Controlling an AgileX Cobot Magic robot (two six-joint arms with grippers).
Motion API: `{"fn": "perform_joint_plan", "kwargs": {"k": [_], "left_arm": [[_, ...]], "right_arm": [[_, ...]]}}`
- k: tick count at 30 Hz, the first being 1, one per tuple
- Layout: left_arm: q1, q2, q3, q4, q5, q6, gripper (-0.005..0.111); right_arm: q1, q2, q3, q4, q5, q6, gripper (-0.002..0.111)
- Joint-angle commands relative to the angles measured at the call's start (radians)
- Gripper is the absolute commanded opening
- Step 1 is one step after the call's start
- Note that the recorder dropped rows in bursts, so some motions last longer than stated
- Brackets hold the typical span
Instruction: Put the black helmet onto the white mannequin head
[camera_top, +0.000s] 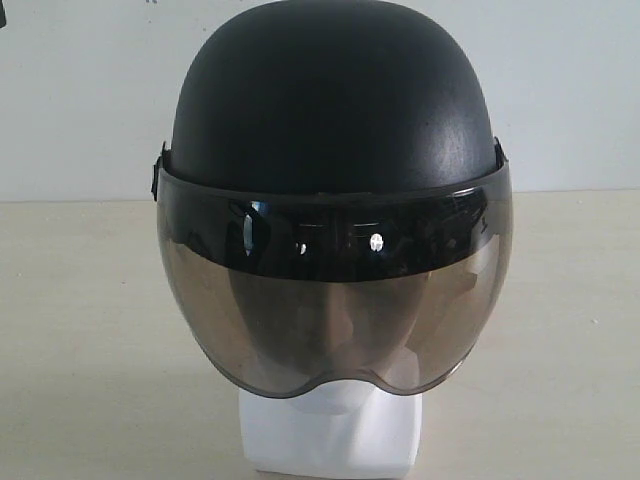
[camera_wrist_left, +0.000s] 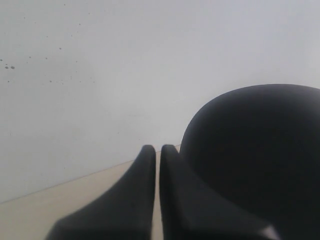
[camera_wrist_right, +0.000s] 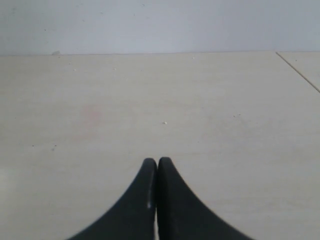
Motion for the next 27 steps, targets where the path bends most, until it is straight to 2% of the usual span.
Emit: {"fn": "perform_joint_plan", "kwargs": {"k": [1, 9, 15, 18, 20, 22, 24, 27], "left_arm": [[0.005, -0.086, 0.032, 0.008, -0.054, 0.001, 0.004], [0.059, -0.473, 0.292, 0.001, -0.122, -0.063, 0.004], [0.068, -0.698, 0.428, -0.047, -0.369, -0.151, 0.004], [0.068, -0.779, 0.438, -0.146, -0.49, -0.258, 0.004], [0.068, -0.815, 0.436, -0.195, -0.513, -0.313, 0.004], [0.068, -0.848, 0.436, -0.221, -0.476, -0.362, 0.004], [0.068, -0.854, 0.436, -0.201, -0.372, -0.369, 0.004], [0.068, -0.854, 0.438, -0.022, -0.149, -0.369, 0.004]], "right_arm": [[-0.001, -0.005, 0.005, 0.003, -0.005, -0.001, 0.0], [-0.001, -0.005, 0.005, 0.003, -0.005, -0.001, 0.0], [-0.001, -0.005, 0.005, 0.003, -0.005, -0.001, 0.0], [-0.001, -0.005, 0.005, 0.003, -0.005, -0.001, 0.0], [-0.001, -0.005, 0.005, 0.003, -0.005, -0.001, 0.0], [-0.001, -0.005, 0.005, 0.003, -0.005, -0.001, 0.0], [-0.001, -0.005, 0.005, 0.003, -0.005, -0.001, 0.0], [-0.001, -0.005, 0.005, 0.006, 0.0, -0.001, 0.0]]}}
